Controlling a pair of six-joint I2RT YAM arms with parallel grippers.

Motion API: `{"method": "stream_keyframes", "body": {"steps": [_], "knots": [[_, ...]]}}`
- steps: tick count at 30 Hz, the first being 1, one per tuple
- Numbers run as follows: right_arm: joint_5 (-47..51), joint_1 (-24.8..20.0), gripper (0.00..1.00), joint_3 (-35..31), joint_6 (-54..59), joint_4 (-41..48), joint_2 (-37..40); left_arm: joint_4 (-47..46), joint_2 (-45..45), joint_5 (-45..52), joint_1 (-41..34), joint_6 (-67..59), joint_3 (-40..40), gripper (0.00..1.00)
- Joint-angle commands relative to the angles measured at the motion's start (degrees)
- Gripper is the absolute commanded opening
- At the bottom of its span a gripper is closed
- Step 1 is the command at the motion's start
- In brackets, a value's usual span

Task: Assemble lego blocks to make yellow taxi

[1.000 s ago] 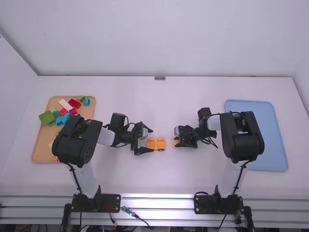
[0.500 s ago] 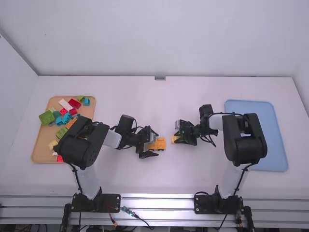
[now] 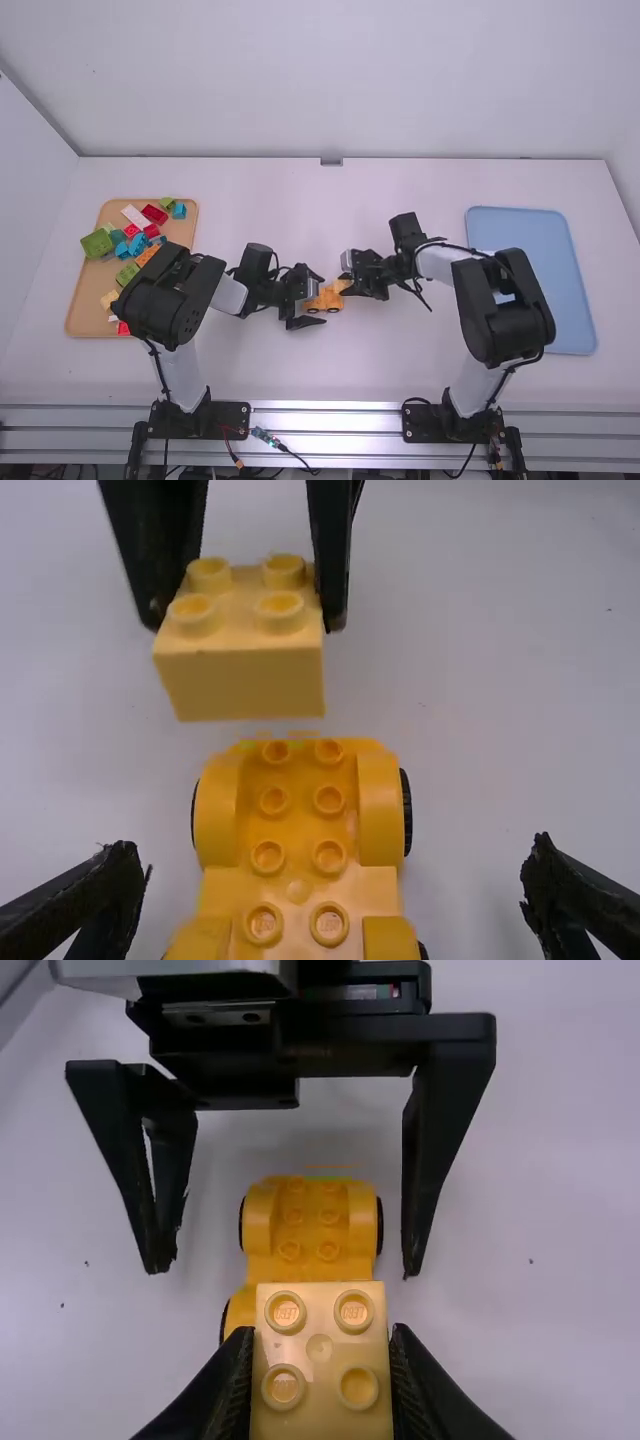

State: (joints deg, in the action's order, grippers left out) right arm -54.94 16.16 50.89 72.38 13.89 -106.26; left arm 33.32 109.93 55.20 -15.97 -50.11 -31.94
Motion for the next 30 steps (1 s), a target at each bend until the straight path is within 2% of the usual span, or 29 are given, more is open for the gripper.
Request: {"method": "stream_keyframes", "body": {"steps": [1, 7, 10, 15, 16, 18, 21, 26, 30], "knots": [[-0.7, 1.0, 0.00, -1.5, -4.2, -1.6, 1.0, -0.1, 0.6, 0.6, 0.1, 0.7, 0.3, 0.99], [-0.4, 2.4, 0.00, -3.1, -4.8, -4.9, 1.0, -1.8, 4.1, 1.6, 0.2, 1.0, -2.9, 0.99], [-1.1, 2.2, 0.00, -3.1, -4.9, -4.9, 1.0, -1.3, 6.4, 5.6, 0.0, -0.2, -4.2, 0.99], [-0.7, 2.9, 0.00, -3.1, -4.9, -5.4, 1.0, -0.9, 6.6, 5.2, -0.1, -1.1, -4.1, 1.00], [-0.7, 3.2, 0.00, -3.1, -4.9, -5.7, 0.9, -0.9, 6.6, 5.2, -0.1, -1.1, -4.1, 0.97], [-0.7, 3.9, 0.00, -3.9, -5.2, -7.6, 0.8, -0.9, 6.6, 4.5, -0.1, -1.1, -4.1, 0.82], [-0.3, 4.7, 0.00, -4.8, -5.2, -9.2, 0.8, -1.0, 6.6, 2.3, -0.2, -0.5, -4.2, 0.70], [2.1, 4.9, 0.00, -4.8, -9.6, -10.7, 0.8, -1.3, 6.6, 2.3, -0.1, -0.7, -4.0, 0.63], [4.2, 5.8, 0.00, -4.8, -9.6, -10.4, 0.8, -1.4, 6.6, 2.4, -0.1, -1.8, -4.1, 0.54]]}}
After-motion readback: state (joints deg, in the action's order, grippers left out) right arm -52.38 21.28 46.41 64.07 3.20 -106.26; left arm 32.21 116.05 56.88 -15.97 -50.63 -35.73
